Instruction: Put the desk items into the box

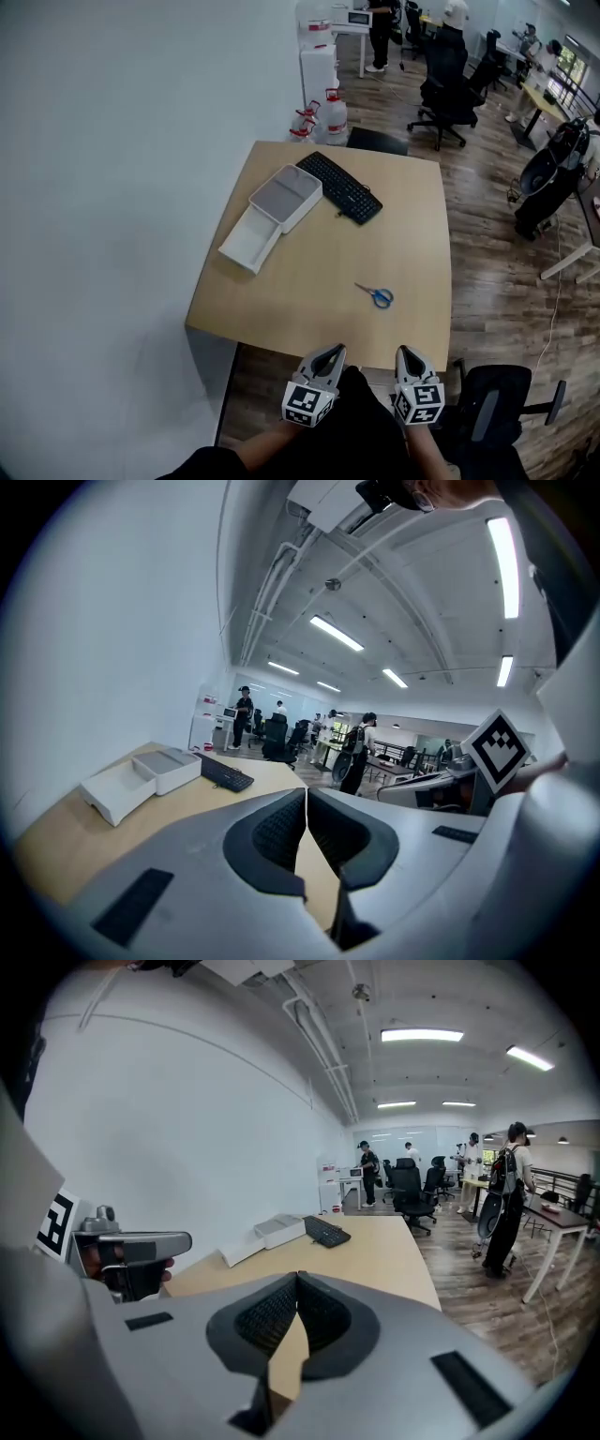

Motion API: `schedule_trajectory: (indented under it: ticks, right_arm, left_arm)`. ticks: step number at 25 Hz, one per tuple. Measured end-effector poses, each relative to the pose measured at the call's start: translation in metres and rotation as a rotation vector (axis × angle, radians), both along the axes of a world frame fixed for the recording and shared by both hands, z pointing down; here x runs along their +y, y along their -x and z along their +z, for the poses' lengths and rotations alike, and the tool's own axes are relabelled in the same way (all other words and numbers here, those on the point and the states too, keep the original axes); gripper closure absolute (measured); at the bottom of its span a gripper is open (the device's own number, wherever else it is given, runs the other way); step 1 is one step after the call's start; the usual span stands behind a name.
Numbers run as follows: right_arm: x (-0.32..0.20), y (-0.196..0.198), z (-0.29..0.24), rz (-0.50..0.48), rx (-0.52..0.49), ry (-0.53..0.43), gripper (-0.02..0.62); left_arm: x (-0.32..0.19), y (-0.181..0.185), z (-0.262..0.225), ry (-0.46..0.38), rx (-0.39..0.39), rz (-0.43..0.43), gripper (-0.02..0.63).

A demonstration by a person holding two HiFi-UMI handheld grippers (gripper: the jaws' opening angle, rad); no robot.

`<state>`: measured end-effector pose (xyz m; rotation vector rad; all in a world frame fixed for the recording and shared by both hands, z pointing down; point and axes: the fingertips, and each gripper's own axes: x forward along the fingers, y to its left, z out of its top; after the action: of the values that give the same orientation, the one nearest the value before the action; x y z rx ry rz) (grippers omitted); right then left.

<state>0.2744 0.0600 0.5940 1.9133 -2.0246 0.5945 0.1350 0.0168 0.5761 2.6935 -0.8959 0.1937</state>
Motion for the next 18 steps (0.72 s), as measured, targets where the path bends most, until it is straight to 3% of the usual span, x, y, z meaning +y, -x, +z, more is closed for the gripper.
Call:
schedule_trajectory:
  ticks: [5, 12, 18]
  right_arm:
    - [-0.055, -0.029, 0.012, -0.027, -0.014, 0.000, 0.535]
    - [-0.104, -0.060, 0.050, -0.113, -0.089, 0.108, 0.534]
    - [-0.143, -0.074, 0.106, -0.262, -0.017, 0.197, 0.469]
  left_arm:
    - [-0.051, -0.023, -0.001, 0.011, 0.001, -0.030, 0.586]
    - [-0.106, -0.053, 0.016, 0.055, -0.054, -0.079, 0.586]
    - [-0.133, -0.069, 0.033, 0.072, -0.091, -0.122, 0.586]
